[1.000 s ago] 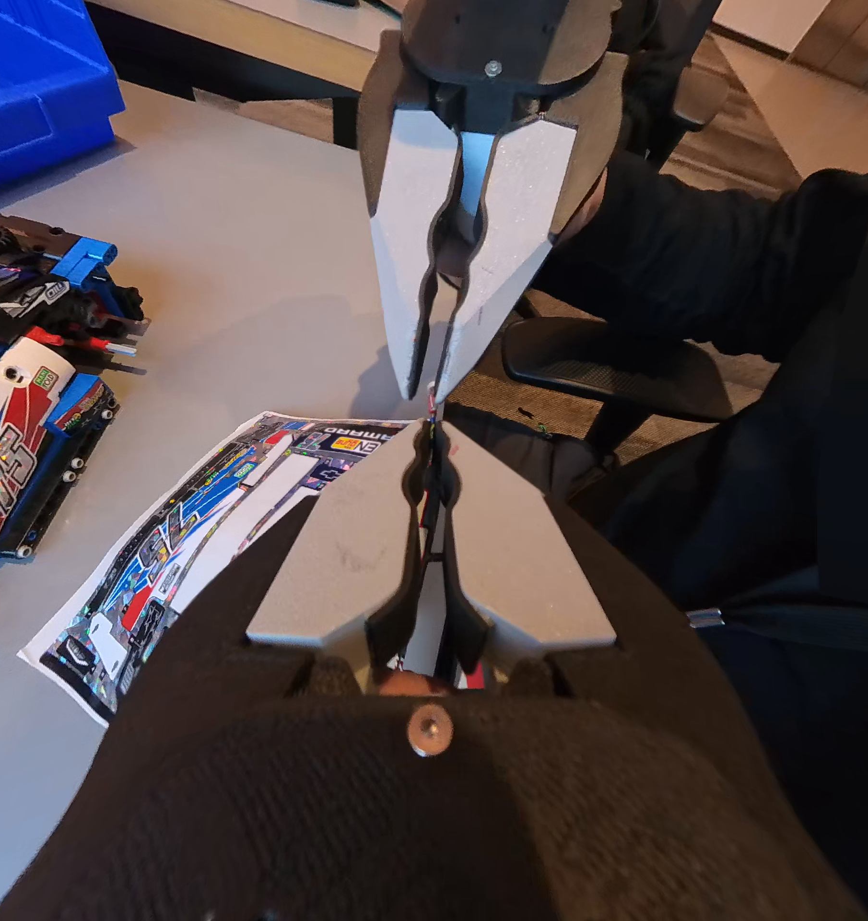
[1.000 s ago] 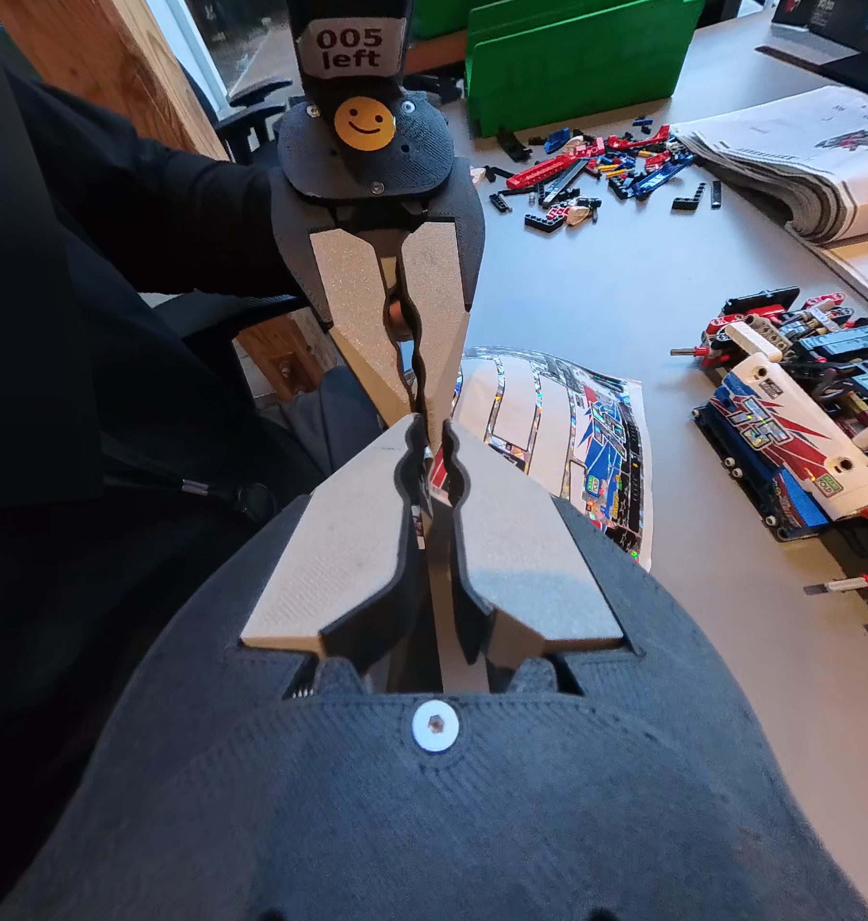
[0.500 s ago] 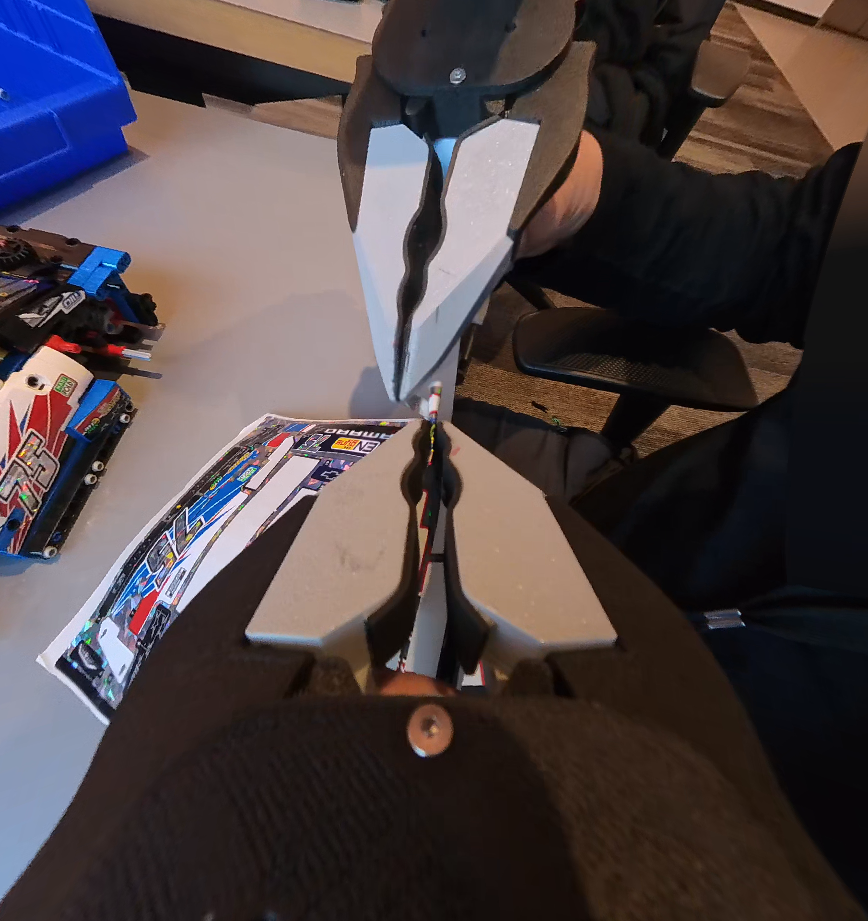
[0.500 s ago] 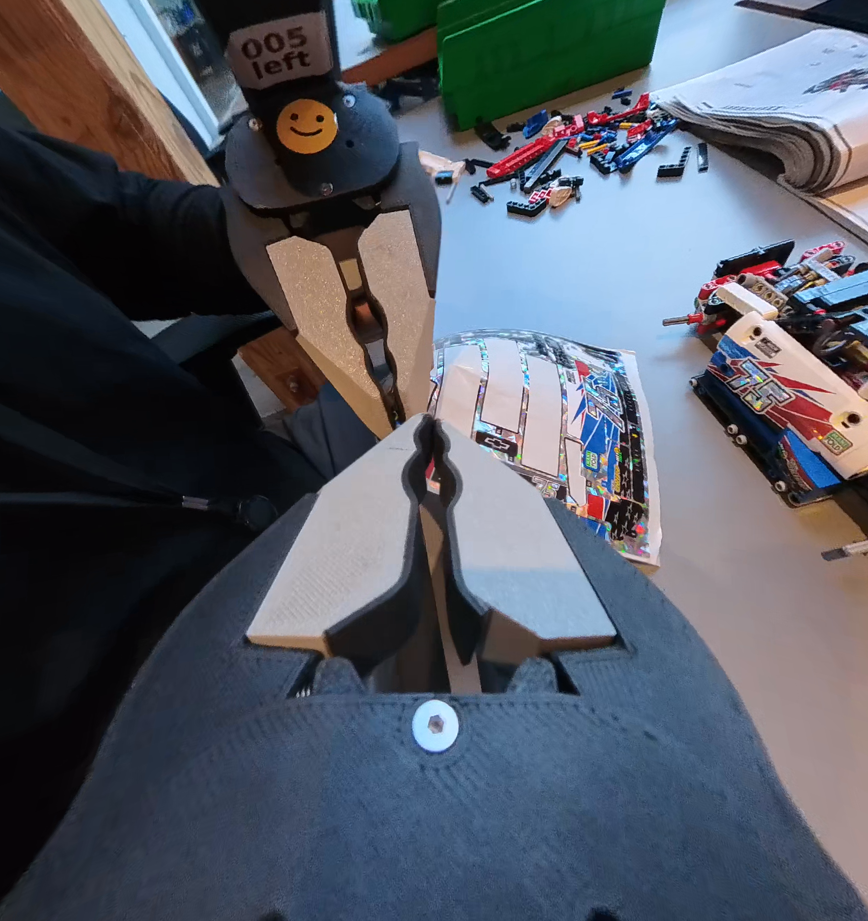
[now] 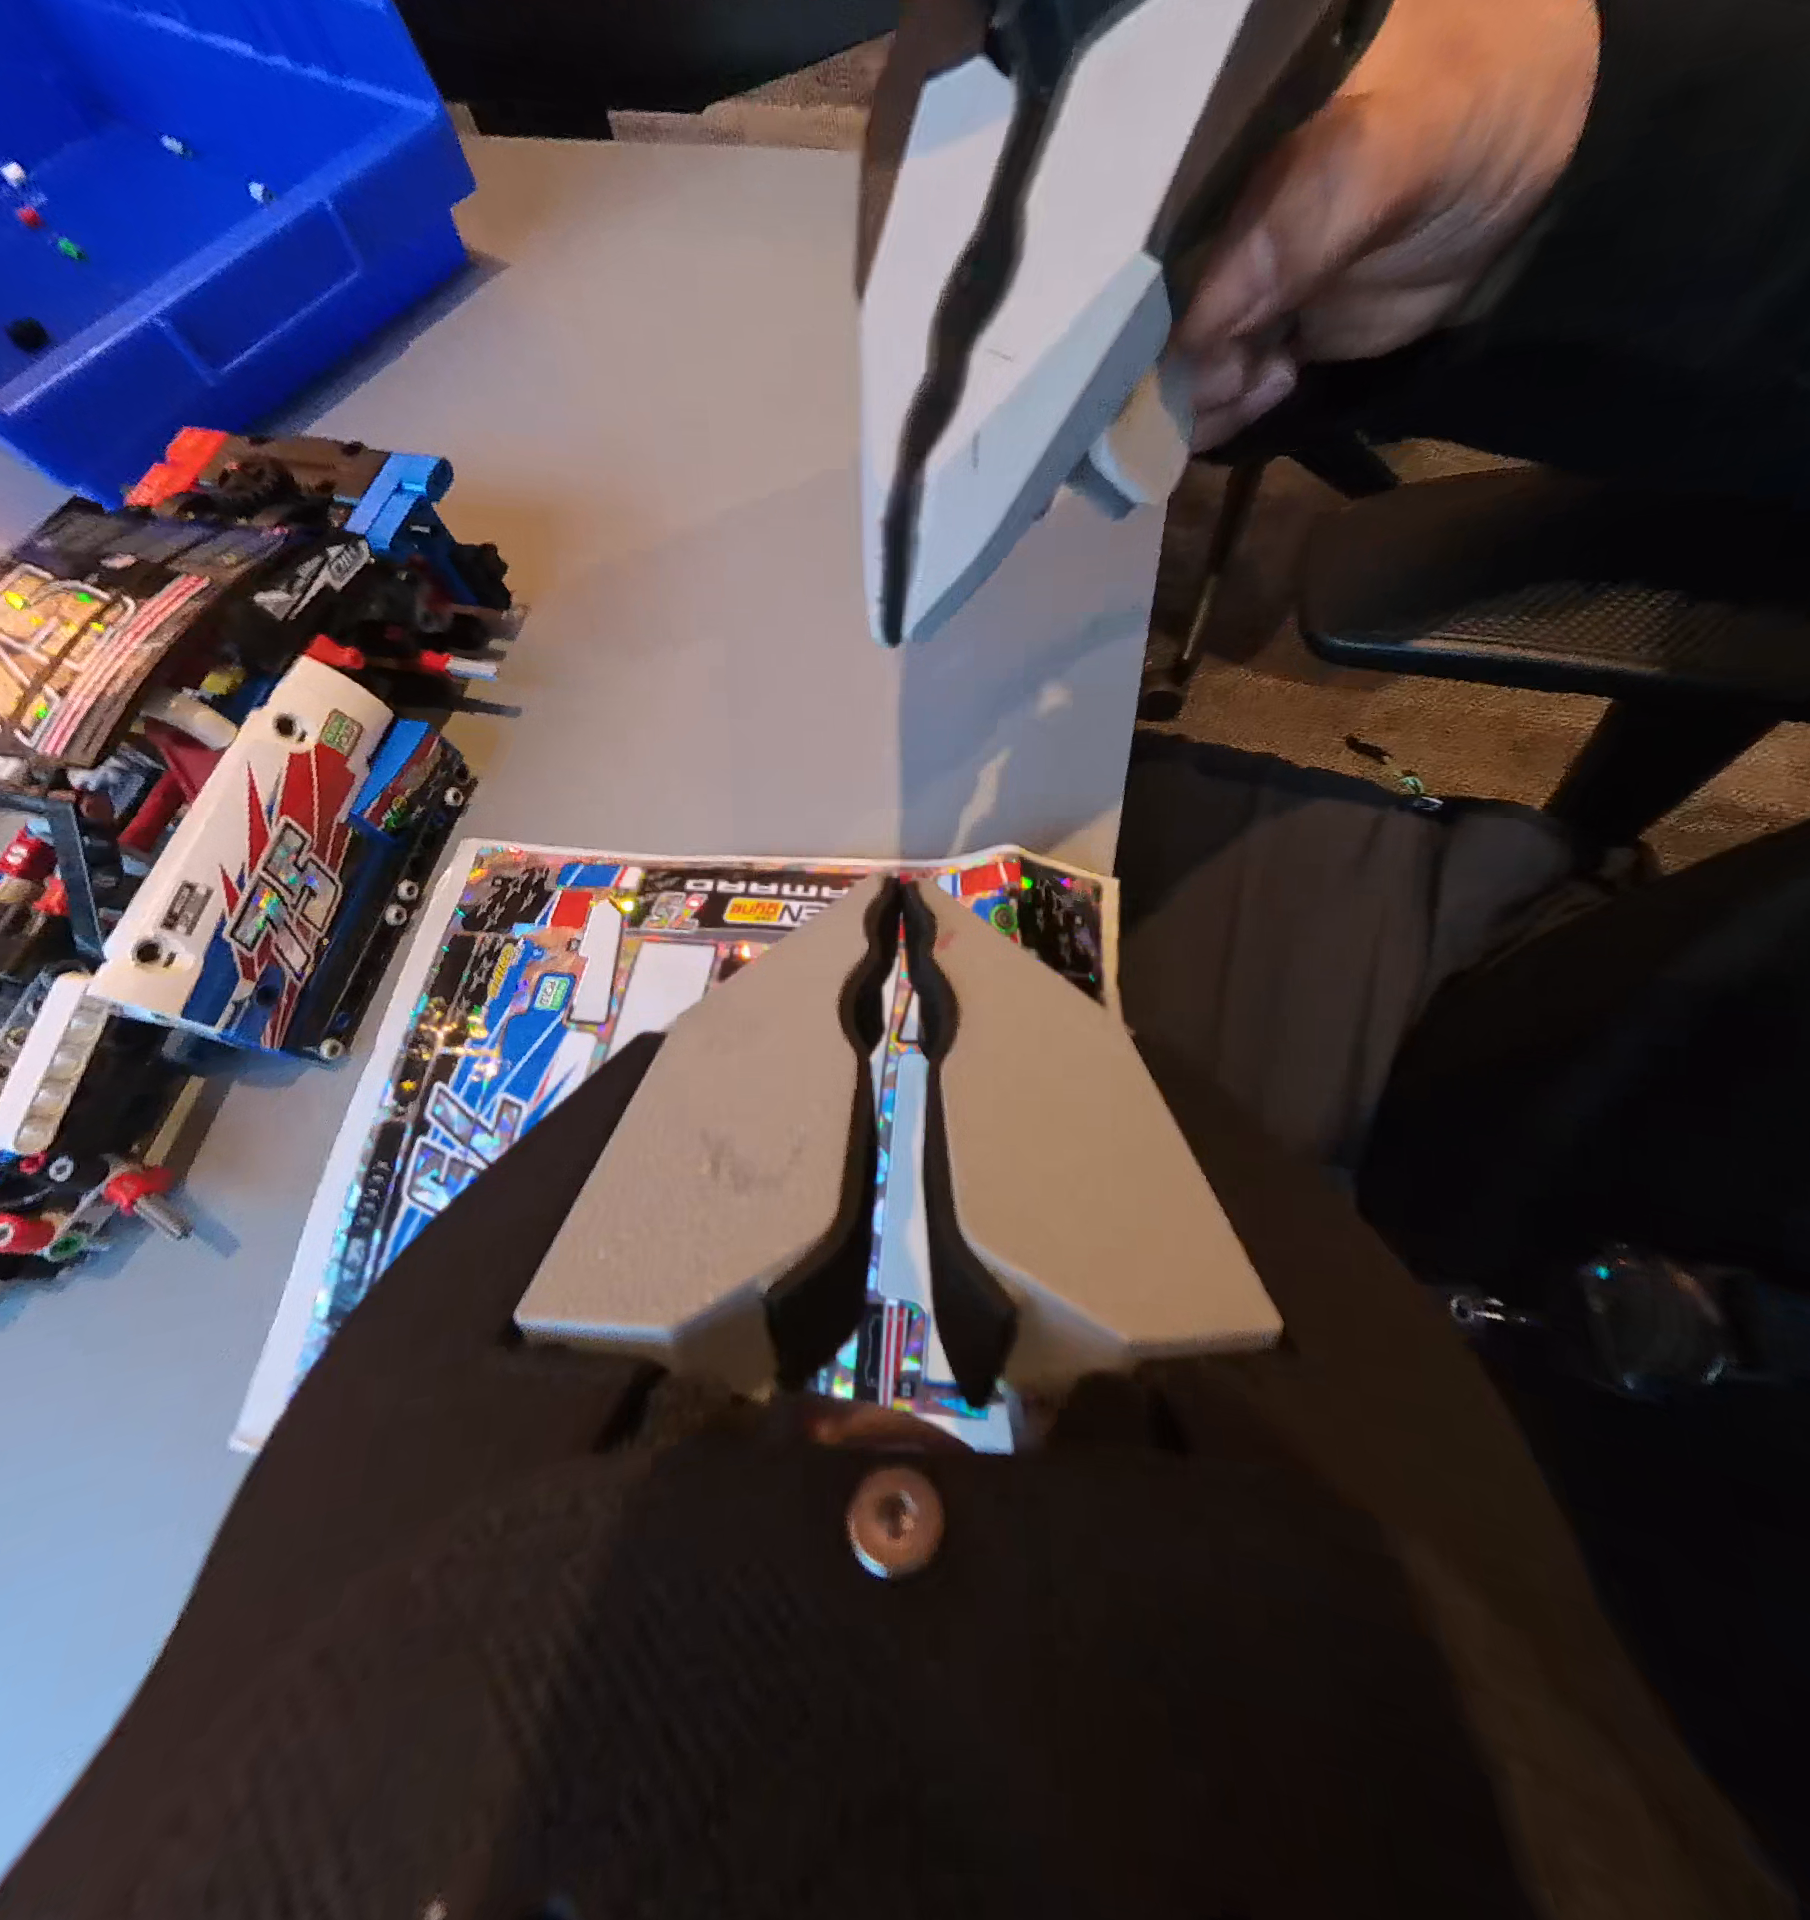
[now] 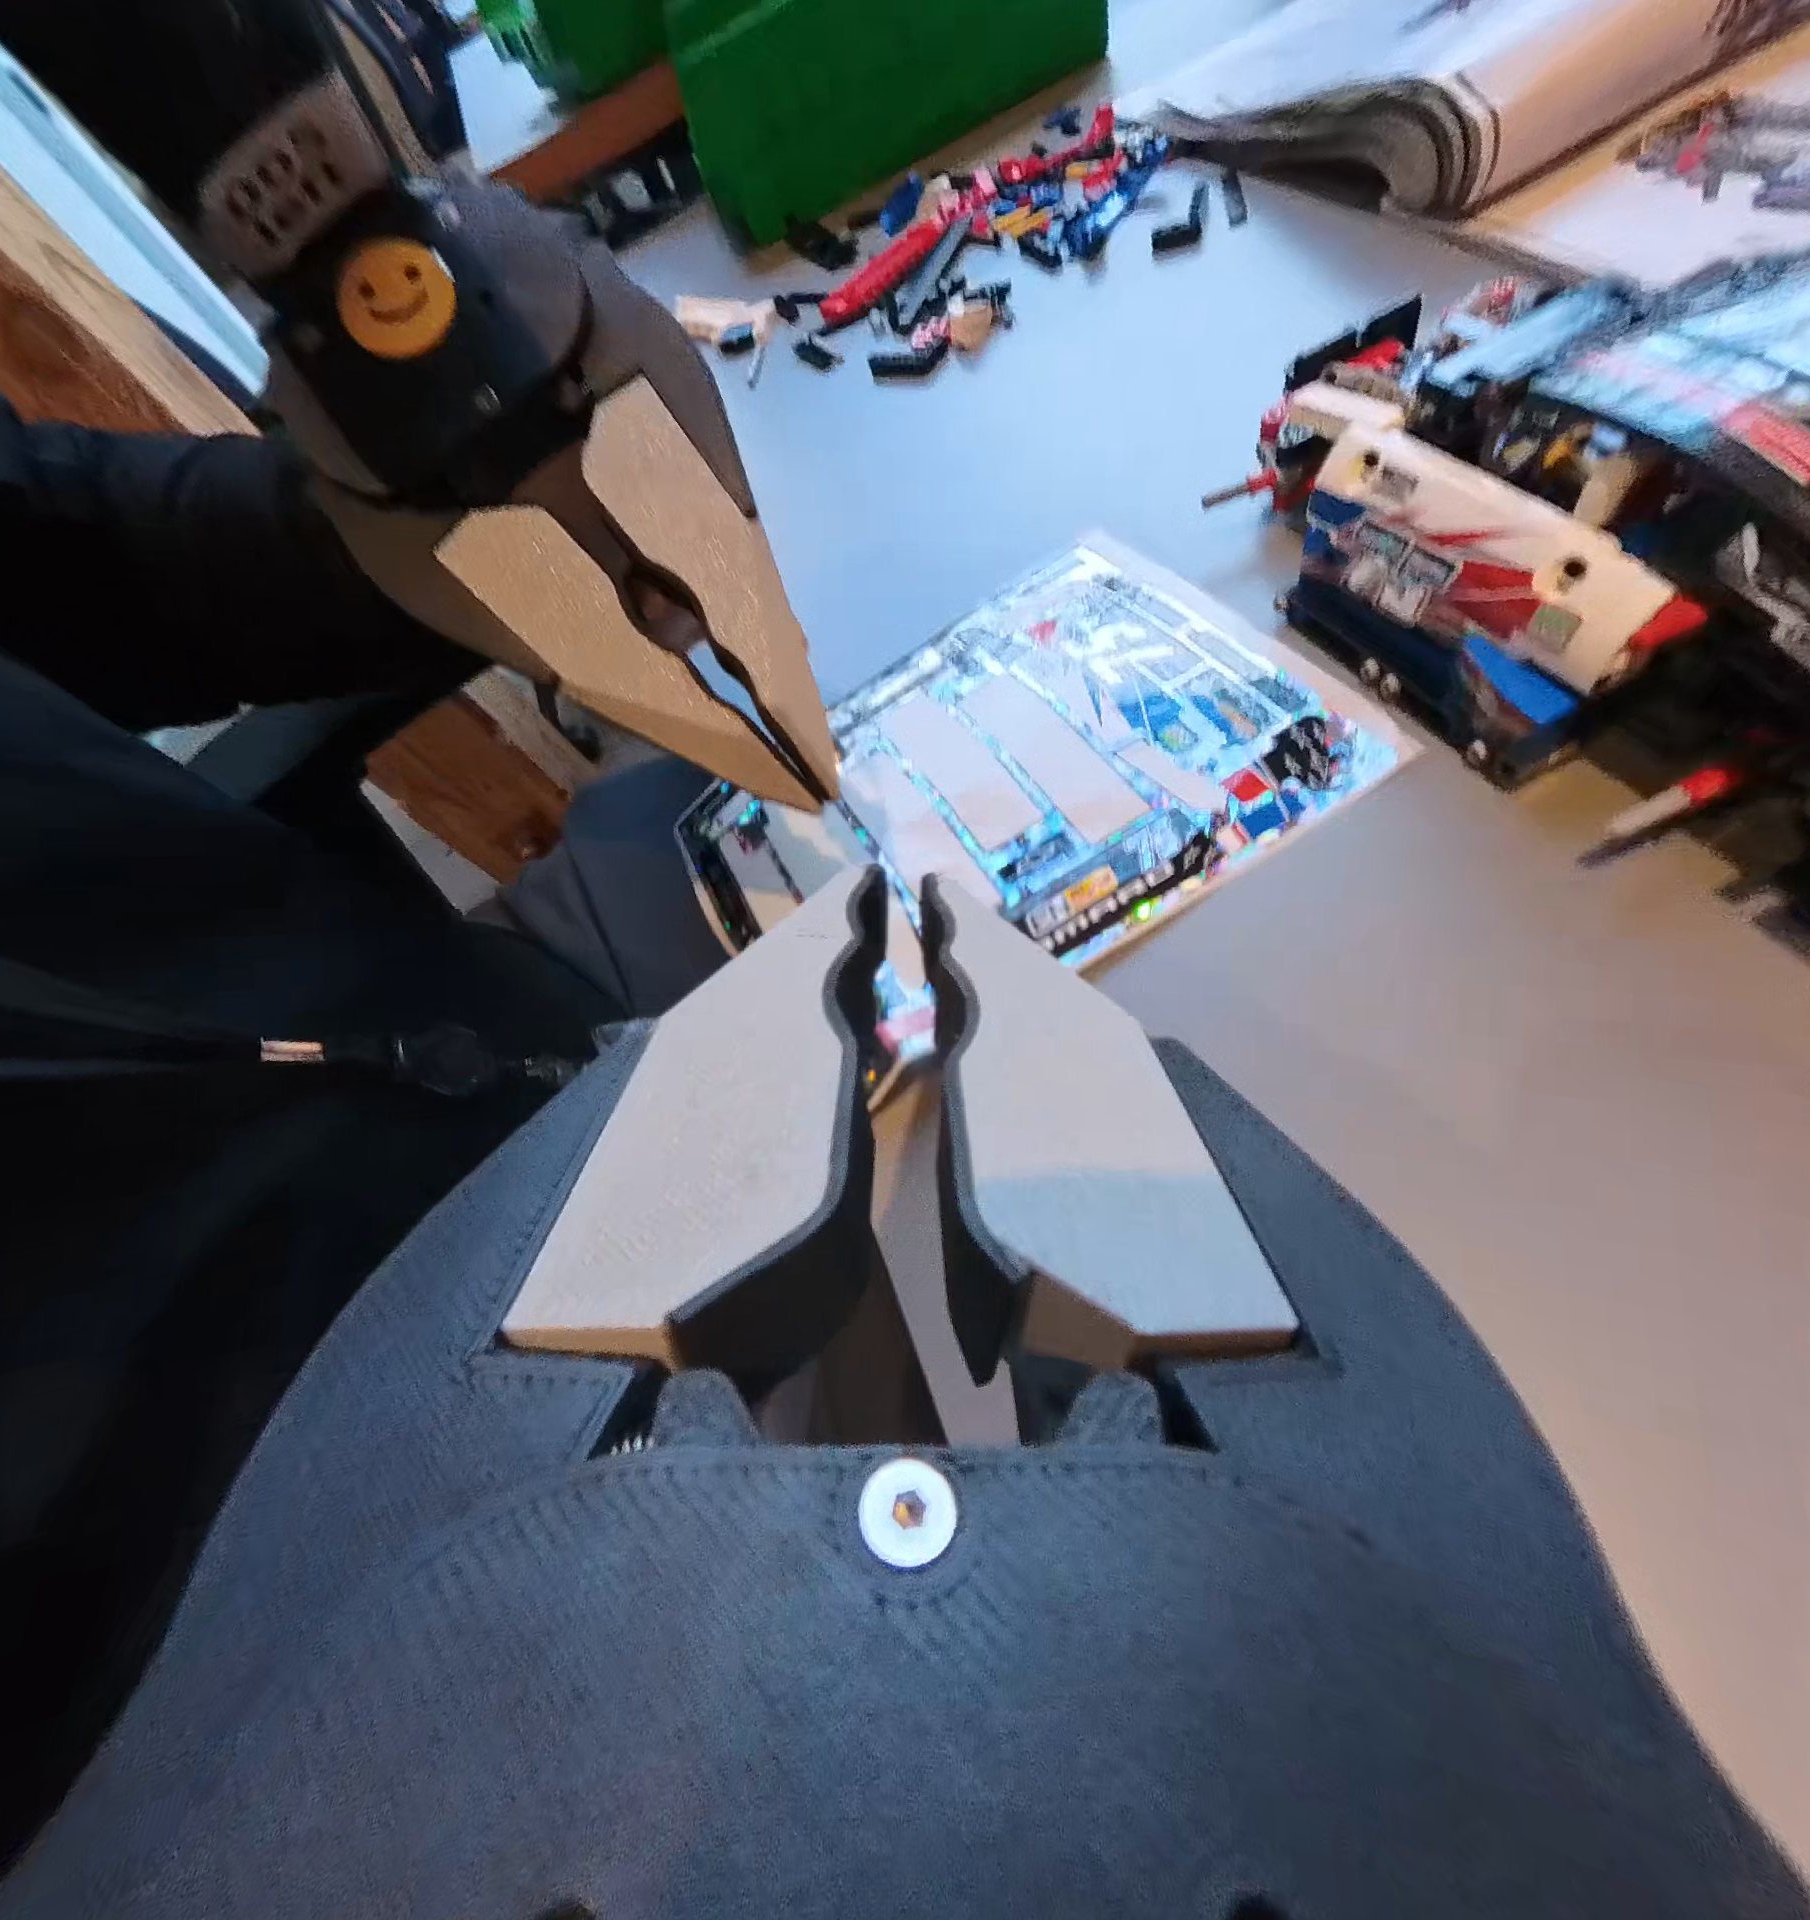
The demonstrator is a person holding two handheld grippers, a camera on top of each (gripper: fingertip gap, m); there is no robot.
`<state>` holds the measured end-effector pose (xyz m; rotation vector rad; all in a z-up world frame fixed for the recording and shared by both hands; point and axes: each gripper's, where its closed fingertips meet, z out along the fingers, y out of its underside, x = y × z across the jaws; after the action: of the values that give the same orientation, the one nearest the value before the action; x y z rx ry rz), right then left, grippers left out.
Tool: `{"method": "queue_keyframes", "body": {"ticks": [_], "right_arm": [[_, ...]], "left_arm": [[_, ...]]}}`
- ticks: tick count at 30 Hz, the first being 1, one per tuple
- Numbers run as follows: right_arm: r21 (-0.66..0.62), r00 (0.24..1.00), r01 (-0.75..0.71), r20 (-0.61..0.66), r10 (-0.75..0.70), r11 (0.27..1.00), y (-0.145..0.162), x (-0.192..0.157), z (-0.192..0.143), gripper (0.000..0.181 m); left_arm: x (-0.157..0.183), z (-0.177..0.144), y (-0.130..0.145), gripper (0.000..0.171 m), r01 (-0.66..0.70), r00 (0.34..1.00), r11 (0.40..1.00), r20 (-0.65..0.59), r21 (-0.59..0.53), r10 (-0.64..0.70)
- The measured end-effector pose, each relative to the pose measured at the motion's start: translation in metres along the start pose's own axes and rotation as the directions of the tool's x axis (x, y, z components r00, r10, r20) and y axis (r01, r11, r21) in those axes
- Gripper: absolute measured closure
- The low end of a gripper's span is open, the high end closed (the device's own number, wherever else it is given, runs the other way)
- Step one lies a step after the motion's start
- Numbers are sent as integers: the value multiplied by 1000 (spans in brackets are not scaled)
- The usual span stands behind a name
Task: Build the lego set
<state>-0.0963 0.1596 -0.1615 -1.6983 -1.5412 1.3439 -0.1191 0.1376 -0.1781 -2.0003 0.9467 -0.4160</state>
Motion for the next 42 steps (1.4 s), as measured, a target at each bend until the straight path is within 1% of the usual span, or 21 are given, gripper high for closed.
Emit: {"method": "queue_keyframes", "body": {"ticks": [1,3,4,6,8,10,12,13,15,16,19,21,25,30,34,38,42], "right_arm": [[-15,1000,0,-1,0,1000,7,0,-1,171],[-48,999,34,27,-33,998,22,-8,-2,163],[-70,997,74,36,-71,995,31,-12,-1,160],[-135,983,185,17,-184,974,48,-16,3,156],[-203,946,310,-35,-323,929,60,-12,11,155],[-257,897,406,-74,-437,877,67,-8,18,152],[-291,869,449,-79,-489,845,70,-6,23,153],[-302,862,460,-74,-502,835,72,-5,24,154],[-317,850,482,-58,-524,817,74,-4,27,161],[-323,842,493,-57,-537,808,74,-3,28,161],[-352,824,510,-63,-564,785,74,4,28,159],[-361,816,522,-53,-576,773,74,6,28,162],[-390,794,554,-20,-608,736,75,8,31,164],[-414,780,572,6,-626,708,76,11,34,166],[-435,751,602,25,-659,670,76,13,35,178],[-435,745,607,20,-667,665,74,16,38,180],[-416,771,583,11,-637,698,73,18,39,181]], "left_arm": [[2,-1,2,171,10,1000,1000,-9,3,-10],[10,-2,9,156,16,1000,1000,-25,-17,-17],[13,-1,14,149,16,1000,999,-24,-30,-17],[24,8,22,135,9,999,999,-37,-49,-11],[24,21,33,127,-47,999,994,10,-103,48],[22,31,41,129,-141,987,979,51,-148,149],[24,39,45,134,-181,981,969,43,-169,190],[26,42,43,141,-175,983,972,27,-159,181],[26,44,44,150,-149,988,976,3,-159,152],[24,45,44,154,-136,990,978,-2,-157,138],[24,45,45,155,-85,996,986,-32,-144,81],[24,44,46,155,-69,997,987,-44,-144,63],[25,44,46,155,-67,997,987,-54,-143,60],[27,44,46,159,-68,996,987,-65,-143,59],[29,44,46,163,-68,996,987,-74,-142,58],[30,45,47,164,-59,995,988,-85,-142,47],[31,44,47,165,-53,994,988,-98,-143,39]]}}
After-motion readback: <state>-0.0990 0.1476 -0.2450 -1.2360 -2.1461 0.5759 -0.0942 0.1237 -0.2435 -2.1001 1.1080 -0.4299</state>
